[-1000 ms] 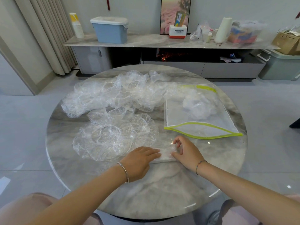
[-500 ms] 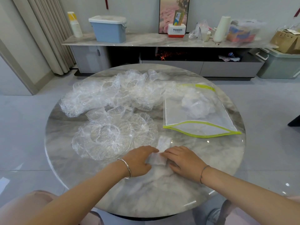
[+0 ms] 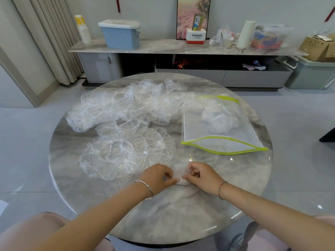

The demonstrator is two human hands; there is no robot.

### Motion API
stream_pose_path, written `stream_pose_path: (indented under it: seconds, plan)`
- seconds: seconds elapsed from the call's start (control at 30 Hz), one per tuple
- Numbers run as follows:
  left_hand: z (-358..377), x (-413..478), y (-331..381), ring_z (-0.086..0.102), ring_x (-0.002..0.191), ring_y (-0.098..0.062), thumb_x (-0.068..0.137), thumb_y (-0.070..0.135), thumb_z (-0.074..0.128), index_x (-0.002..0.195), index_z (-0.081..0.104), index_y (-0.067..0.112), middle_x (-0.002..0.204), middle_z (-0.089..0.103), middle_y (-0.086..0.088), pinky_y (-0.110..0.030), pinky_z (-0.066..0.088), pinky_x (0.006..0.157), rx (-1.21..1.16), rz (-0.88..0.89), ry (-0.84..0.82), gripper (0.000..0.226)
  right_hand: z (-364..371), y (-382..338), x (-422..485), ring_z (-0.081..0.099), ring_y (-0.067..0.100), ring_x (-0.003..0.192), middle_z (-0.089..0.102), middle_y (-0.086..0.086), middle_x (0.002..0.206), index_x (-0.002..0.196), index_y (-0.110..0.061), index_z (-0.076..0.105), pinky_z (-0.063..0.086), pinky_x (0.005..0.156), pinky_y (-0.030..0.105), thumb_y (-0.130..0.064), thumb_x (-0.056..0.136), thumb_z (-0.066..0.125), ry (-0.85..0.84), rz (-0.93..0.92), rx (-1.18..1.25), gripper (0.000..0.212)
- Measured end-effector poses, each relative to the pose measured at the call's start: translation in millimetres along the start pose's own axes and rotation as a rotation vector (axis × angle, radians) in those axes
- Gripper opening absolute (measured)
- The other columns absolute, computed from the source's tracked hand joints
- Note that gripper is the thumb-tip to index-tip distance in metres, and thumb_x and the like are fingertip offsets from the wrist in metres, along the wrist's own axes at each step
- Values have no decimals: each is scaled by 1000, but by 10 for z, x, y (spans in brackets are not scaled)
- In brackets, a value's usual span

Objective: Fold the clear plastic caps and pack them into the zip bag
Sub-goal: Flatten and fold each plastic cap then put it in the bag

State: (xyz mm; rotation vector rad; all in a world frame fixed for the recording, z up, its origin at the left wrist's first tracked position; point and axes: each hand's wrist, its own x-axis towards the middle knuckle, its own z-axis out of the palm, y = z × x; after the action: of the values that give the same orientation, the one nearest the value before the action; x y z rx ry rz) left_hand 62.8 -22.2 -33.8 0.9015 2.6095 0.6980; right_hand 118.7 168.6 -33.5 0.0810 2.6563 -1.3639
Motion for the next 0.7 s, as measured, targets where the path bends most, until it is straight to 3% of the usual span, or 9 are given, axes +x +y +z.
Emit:
stream_pose_path:
  seconds: [0.1, 0.2, 0.27, 0.37, 0.43, 0.57, 0.7]
  plan:
    - [38, 23, 16, 46, 59, -4, 87, 47, 59, 60, 52, 26, 57, 48, 13, -17, 36, 57, -49, -90, 38, 34, 14, -53, 9, 50, 7, 41, 57, 2, 60, 92, -22, 43, 38, 45, 18, -19, 81, 73, 29, 178, 143, 32]
    - [53, 38, 36, 50, 60, -6, 86, 45, 60, 60, 50, 28, 59, 49, 12, -19, 38, 58, -67, -130, 60, 33, -9, -104, 41, 49, 5, 34, 54, 2, 58, 89, -16, 49, 32, 35, 15, -14, 81, 73, 23, 260, 218, 25]
    - [45, 43, 55, 54, 70, -8, 83, 46, 63, 77, 51, 28, 72, 52, 13, -20, 43, 64, -81, -125, 113, 23, -26, -141, 50, 46, 3, 34, 52, 3, 59, 79, -12, 54, 32, 35, 15, -9, 81, 72, 26, 260, 275, 19]
    - [14, 68, 98, 54, 80, -10, 78, 48, 68, 114, 45, 26, 97, 50, 16, -23, 45, 73, -170, -82, 181, 48, -77, -212, 30, 46, 4, 38, 51, 0, 59, 72, -14, 54, 33, 38, 16, -13, 78, 76, 22, 261, 355, 23]
    - [-43, 106, 164, 52, 75, -4, 81, 43, 68, 122, 48, 25, 94, 52, 16, -17, 43, 72, -354, -98, 167, 49, -145, -258, 6, 49, 5, 40, 55, -2, 55, 74, -14, 53, 35, 40, 16, -13, 79, 75, -33, 270, 433, 22]
    - [-133, 170, 288, 52, 54, 5, 84, 26, 68, 87, 64, 15, 61, 60, 11, -9, 39, 58, -708, -129, 203, 13, -265, -296, -56, 57, 9, 46, 59, 5, 64, 85, -10, 50, 47, 46, 18, 5, 80, 68, -61, 304, 668, 25]
    - [-152, 261, 425, 47, 49, -1, 85, 27, 67, 69, 61, 15, 57, 56, 5, -12, 40, 55, -919, -211, 187, 22, -383, -260, -109, 65, 14, 56, 63, 5, 66, 98, -6, 55, 56, 58, 21, 12, 80, 64, -4, 320, 818, 27]
